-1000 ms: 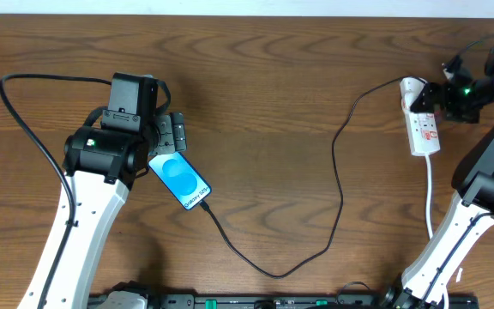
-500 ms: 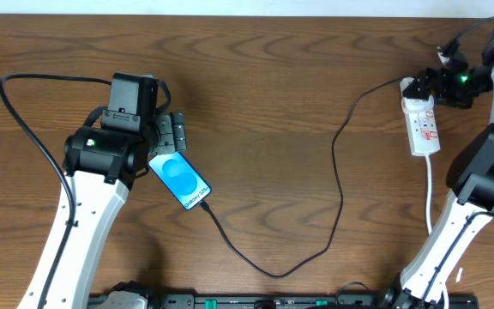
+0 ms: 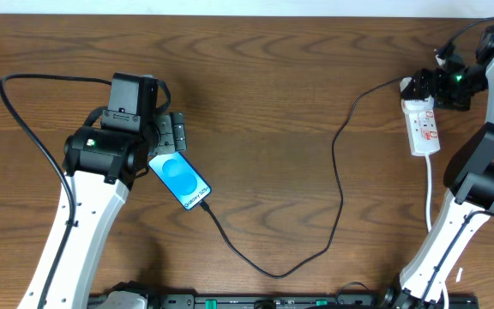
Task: Plug charger to phone and switch on socket
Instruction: 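Press the orange switch beside the charger with the right gripper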
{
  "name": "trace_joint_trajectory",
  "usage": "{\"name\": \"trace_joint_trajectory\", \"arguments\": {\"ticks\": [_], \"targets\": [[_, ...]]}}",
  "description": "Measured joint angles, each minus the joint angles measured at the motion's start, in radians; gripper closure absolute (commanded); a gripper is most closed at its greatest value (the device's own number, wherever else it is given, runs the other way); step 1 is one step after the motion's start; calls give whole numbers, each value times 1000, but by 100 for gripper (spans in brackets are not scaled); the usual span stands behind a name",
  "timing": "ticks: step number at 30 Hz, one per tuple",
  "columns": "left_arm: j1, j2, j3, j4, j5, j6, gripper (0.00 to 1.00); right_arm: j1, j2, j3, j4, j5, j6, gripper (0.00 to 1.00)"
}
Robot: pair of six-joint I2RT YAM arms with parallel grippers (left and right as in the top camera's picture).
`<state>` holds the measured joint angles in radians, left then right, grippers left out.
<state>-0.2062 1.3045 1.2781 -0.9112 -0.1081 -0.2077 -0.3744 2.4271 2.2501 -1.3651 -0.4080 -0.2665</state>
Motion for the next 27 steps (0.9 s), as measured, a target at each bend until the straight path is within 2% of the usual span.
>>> {"name": "trace_joint_trajectory", "arguments": {"ticks": [9, 27], "targets": [[0, 0, 0, 0, 0, 0, 8, 5, 0, -11, -34, 0, 42, 1], [0, 0, 0, 0, 0, 0, 8, 7, 0, -29, 41, 27, 43, 1]]}}
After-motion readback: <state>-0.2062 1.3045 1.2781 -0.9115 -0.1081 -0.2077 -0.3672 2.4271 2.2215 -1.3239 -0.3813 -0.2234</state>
